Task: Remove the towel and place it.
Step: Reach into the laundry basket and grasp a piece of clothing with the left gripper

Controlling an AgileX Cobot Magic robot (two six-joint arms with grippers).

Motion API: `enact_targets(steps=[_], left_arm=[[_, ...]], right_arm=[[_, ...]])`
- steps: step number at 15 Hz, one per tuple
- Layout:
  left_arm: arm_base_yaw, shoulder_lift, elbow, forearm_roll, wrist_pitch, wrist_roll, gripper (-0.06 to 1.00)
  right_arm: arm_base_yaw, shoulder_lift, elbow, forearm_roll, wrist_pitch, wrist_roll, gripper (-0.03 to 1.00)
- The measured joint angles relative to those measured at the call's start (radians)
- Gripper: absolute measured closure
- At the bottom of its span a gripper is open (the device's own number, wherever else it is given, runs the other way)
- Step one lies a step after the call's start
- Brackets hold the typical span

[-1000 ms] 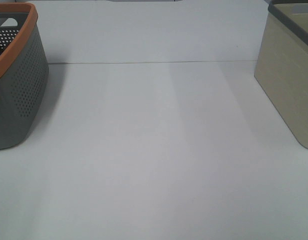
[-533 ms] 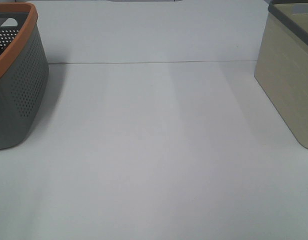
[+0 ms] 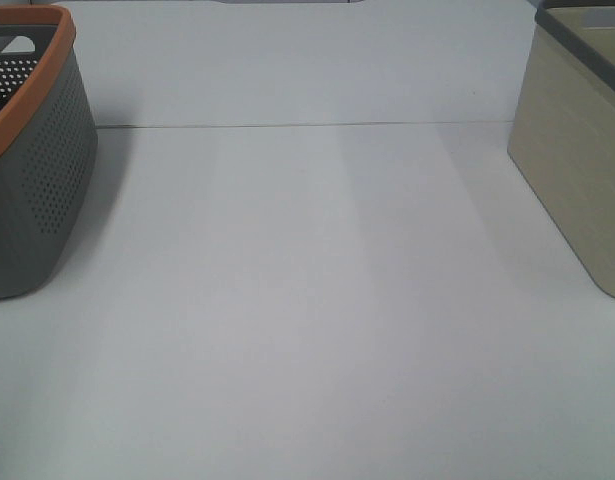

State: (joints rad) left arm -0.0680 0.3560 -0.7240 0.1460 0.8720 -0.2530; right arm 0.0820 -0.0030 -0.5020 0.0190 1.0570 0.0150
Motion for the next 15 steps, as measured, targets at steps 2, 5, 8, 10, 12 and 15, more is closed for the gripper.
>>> enact_targets(steps=[2,5,8,10,12,15], left_arm=[[0.0,0.119,-0.064,0.022,-0.014,-0.065,0.12],[0.0,0.367,-0.201,0.102,-0.025,-0.196,0.12],[0.0,0.582,-0.327,0.194,-0.058,-0.337,0.13],[0.0,0.715,-0.409,0.212,-0.075,-0.384,0.13],[0.0,0.867,-0.507,0.248,-0.075,-0.445,0.13],[0.042,1.015,-0.6,0.314,-0.079,-0.618,0.13]], right_arm=[[0.0,0.0,0.0,0.0,0.0,0.0,0.21],[0.0,0.0,0.0,0.0,0.0,0.0,0.21],[0.0,0.0,0.0,0.0,0.0,0.0,0.21],[0.0,0.0,0.0,0.0,0.0,0.0,0.21],[0.0,0.0,0.0,0.0,0.0,0.0,0.21],[0.0,0.0,0.0,0.0,0.0,0.0,0.21]])
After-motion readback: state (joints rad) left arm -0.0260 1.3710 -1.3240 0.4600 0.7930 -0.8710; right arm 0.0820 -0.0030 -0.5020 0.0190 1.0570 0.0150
